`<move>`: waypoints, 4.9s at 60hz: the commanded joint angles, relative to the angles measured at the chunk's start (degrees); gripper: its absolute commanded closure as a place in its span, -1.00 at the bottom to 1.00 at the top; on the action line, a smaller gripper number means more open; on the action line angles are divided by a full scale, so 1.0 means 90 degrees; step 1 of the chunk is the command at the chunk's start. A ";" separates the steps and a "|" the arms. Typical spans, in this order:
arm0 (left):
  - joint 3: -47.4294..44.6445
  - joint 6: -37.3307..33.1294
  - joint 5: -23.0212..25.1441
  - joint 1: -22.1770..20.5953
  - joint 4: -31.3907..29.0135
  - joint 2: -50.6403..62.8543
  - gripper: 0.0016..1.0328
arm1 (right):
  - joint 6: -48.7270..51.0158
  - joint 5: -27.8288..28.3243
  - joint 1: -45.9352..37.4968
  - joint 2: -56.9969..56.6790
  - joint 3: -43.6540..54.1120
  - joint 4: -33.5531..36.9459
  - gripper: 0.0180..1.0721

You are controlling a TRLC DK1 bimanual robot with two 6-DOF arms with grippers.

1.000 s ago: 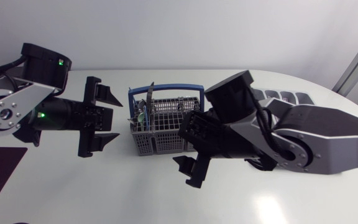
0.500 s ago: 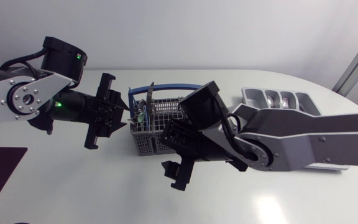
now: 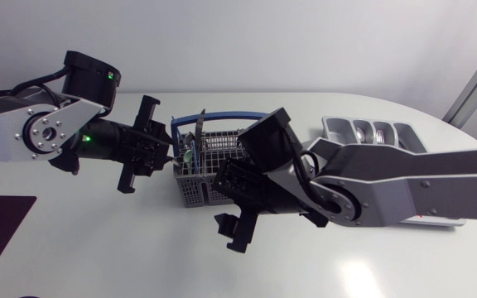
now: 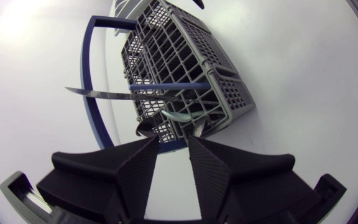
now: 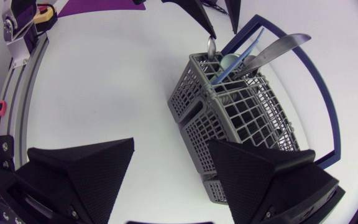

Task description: Unload the cutlery basket into the drawer organizer.

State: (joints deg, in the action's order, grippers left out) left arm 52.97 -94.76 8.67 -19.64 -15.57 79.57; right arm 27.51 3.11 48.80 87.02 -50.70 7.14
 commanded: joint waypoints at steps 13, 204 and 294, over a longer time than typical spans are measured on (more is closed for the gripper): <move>-0.0192 -0.0301 -0.0006 0.0024 -0.0125 -0.0052 0.32 | 0.0069 -0.0034 0.0047 0.0233 -0.0060 -0.0148 -0.66; 0.0062 0.0607 -0.0299 -0.0298 -0.0135 -0.0560 0.93 | 0.0059 -0.0024 0.0213 0.0340 0.0076 -0.0295 -0.65; 0.1800 0.9123 0.0717 -0.0005 -0.2332 -0.1468 0.93 | -0.0254 -0.1655 0.0692 -0.2130 0.0418 -0.1027 -0.50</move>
State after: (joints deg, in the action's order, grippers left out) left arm 66.59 -20.14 12.88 -20.86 -34.74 64.38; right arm 25.52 -10.48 54.06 67.20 -46.87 -0.49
